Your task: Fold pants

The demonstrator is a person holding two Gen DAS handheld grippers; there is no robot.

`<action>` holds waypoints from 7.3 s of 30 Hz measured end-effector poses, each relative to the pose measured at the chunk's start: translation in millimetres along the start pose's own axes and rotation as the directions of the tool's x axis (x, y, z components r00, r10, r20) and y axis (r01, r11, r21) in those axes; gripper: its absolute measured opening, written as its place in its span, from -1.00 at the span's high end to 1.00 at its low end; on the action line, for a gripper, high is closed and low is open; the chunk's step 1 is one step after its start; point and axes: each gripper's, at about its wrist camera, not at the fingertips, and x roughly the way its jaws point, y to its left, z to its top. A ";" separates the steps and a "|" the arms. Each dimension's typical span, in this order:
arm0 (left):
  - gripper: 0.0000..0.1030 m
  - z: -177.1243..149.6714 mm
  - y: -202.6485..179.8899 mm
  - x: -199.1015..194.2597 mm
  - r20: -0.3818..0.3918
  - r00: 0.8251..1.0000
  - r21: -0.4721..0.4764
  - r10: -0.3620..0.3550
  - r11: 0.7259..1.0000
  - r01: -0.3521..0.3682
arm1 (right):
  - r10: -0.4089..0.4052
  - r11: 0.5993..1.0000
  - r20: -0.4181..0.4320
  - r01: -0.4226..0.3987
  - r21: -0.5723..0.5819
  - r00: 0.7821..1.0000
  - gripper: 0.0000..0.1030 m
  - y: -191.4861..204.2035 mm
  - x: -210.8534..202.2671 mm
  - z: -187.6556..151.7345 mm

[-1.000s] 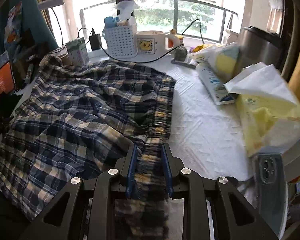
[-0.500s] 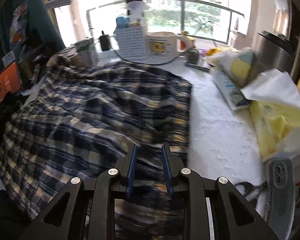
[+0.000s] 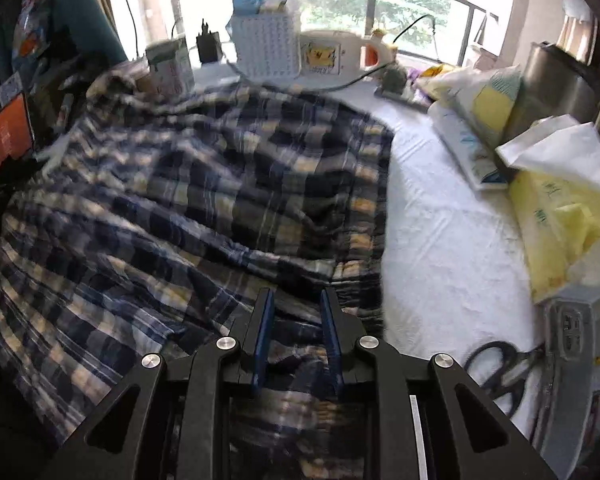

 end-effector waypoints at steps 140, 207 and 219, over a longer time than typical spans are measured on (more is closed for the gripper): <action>0.92 -148.8 -101.6 -126.4 0.226 0.959 0.244 -0.168 0.963 0.111 | -0.122 0.989 0.146 0.132 -0.060 0.982 0.53 26.0 -55.3 -89.5; -0.32 77.1 -70.3 27.9 0.182 0.905 0.098 -0.384 0.923 0.371 | -0.222 0.952 0.208 0.165 0.259 0.953 -0.48 -63.4 55.9 154.8; -0.39 43.2 -125.8 -53.5 0.307 0.890 0.267 -0.337 0.928 0.260 | -0.196 0.974 0.212 0.165 0.156 0.957 -0.48 -14.6 27.8 118.2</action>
